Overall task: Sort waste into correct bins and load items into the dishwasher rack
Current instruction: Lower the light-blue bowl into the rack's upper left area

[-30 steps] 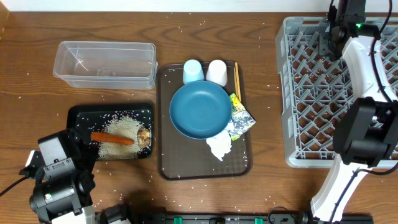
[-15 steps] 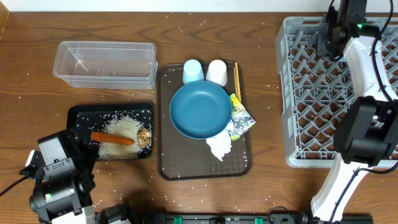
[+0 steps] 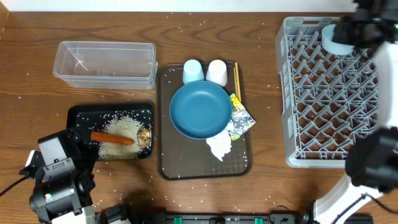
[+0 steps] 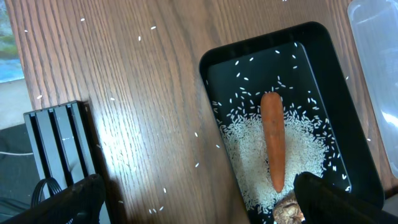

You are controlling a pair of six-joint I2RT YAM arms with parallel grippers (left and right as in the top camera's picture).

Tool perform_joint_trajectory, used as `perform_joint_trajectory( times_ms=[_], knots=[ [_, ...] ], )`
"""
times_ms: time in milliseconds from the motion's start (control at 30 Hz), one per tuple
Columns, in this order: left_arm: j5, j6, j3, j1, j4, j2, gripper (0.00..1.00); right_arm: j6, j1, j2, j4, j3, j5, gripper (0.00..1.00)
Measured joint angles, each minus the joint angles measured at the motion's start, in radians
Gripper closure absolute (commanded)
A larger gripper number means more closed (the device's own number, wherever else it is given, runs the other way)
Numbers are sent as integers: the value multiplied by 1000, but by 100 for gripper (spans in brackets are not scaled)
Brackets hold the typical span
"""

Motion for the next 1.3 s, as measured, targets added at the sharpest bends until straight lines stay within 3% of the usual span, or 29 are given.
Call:
perform_joint_trajectory(
  times_ms=[200,300,567,667,967,1167,1300],
  knots=[
    [0,0,0,0,0,0,2,14,-108,-27,-69,5,-224,98],
    [0,0,0,0,0,0,2,12,-138,-3,-60,5,-258,69],
    [0,0,0,0,0,0,2,-82,-115,36,26,4,-171,40],
    [0,0,0,0,0,0,2,-106,-63,64,48,5,-77,36],
    [0,0,0,0,0,0,2,-146,117,209,106,4,252,38],
    [0,0,0,0,0,0,2,-139,134,267,123,3,396,42],
    [0,0,0,0,0,0,2,-129,122,272,128,3,433,63]
  ],
)
